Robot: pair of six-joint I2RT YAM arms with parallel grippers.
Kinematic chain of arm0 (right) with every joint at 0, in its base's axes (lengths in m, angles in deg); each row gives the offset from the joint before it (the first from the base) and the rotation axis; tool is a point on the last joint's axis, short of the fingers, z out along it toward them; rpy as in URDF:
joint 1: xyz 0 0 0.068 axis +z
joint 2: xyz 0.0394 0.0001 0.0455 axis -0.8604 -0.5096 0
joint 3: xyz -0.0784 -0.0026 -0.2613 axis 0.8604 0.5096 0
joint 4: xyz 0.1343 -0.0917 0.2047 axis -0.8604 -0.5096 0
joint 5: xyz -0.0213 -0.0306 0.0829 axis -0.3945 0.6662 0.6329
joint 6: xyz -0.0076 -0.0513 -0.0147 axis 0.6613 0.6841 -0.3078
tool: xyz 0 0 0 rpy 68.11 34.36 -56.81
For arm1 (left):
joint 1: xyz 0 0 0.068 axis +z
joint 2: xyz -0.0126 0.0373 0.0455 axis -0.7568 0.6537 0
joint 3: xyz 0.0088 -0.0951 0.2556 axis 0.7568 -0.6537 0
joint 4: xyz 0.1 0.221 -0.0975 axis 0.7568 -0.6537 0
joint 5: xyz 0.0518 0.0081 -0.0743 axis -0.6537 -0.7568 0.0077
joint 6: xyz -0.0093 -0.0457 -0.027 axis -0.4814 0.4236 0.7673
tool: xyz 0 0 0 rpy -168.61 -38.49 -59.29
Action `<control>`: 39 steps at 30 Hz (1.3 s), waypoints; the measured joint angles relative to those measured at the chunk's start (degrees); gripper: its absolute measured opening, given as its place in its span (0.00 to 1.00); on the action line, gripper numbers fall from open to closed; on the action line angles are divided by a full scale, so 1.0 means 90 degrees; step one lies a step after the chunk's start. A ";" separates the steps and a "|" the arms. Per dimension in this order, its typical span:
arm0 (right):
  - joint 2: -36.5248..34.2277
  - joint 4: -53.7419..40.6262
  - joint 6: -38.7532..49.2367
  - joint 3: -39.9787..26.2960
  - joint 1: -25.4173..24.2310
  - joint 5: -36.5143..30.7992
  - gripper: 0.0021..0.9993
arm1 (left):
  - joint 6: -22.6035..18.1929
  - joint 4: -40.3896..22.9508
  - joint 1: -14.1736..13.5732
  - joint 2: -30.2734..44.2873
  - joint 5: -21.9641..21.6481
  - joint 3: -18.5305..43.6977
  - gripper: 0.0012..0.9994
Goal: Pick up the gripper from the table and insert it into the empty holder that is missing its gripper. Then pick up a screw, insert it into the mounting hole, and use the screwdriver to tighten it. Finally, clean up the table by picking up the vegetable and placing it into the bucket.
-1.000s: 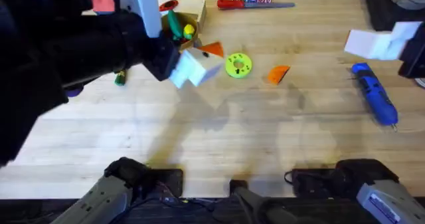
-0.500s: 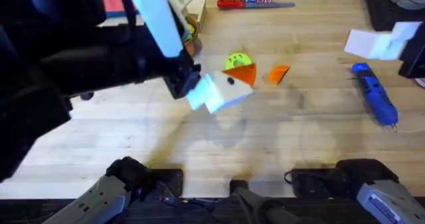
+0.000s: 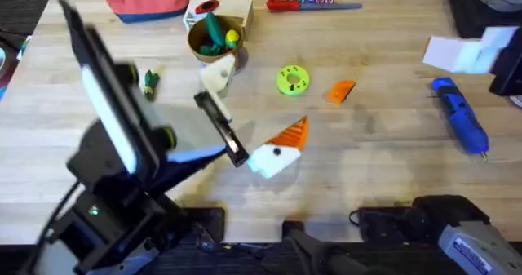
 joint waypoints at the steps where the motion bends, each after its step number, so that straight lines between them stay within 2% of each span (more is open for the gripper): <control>1: -0.0001 -0.0002 0.0002 0.0000 0.0000 0.0000 0.99 | 0.0068 0.0174 0.0000 -0.0255 -0.0033 -0.0295 0.99; 5: 0.0000 -0.0002 0.0001 0.0000 0.0000 0.0000 0.99 | 0.0227 0.0399 0.0000 -0.1075 -0.0183 -0.1099 0.99; 11: -0.0001 -0.0002 0.0001 0.0000 0.0000 0.0000 0.99 | 0.0303 0.0309 0.0041 -0.1873 -0.0329 -0.1522 0.99; 15: -0.0001 -0.0002 0.0001 0.0000 0.0000 0.0000 0.99 | 0.0426 -0.0020 0.0196 -0.2408 -0.0344 -0.1765 0.99; 19: -0.0002 -0.0002 0.0002 0.0000 0.0000 0.0000 0.99 | 0.0522 -0.0745 0.0253 -0.2435 -0.0302 -0.1769 0.99; 39: 0.0000 -0.0002 0.0000 0.0000 0.0000 0.0000 0.99 | 0.0654 -0.0729 0.0253 -0.2400 -0.0122 -0.1767 0.99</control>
